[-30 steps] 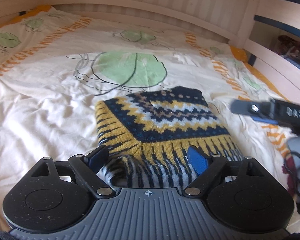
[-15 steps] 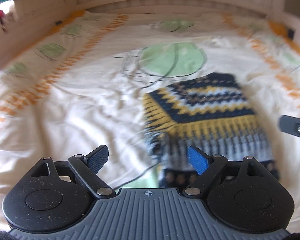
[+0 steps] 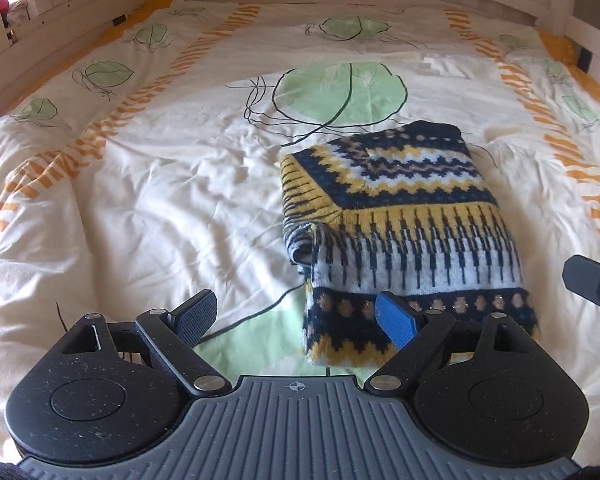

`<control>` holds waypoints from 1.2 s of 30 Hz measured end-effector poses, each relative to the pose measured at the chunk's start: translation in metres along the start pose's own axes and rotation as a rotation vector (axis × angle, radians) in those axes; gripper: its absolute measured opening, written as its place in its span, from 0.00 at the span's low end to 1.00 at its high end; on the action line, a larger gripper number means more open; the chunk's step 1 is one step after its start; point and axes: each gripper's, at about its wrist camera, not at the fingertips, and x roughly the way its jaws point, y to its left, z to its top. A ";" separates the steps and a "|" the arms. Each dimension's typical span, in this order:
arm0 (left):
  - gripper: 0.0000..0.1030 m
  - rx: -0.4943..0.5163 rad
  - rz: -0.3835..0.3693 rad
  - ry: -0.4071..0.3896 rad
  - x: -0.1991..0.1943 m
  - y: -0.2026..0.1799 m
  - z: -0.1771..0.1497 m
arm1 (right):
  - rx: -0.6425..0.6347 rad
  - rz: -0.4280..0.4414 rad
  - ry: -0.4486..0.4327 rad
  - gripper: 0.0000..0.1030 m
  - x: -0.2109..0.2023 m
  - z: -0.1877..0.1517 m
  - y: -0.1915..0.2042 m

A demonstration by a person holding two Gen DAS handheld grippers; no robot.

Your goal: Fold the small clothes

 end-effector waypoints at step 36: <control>0.84 0.012 -0.049 0.050 -0.006 0.000 -0.021 | 0.049 0.008 0.086 1.00 0.000 -0.018 0.010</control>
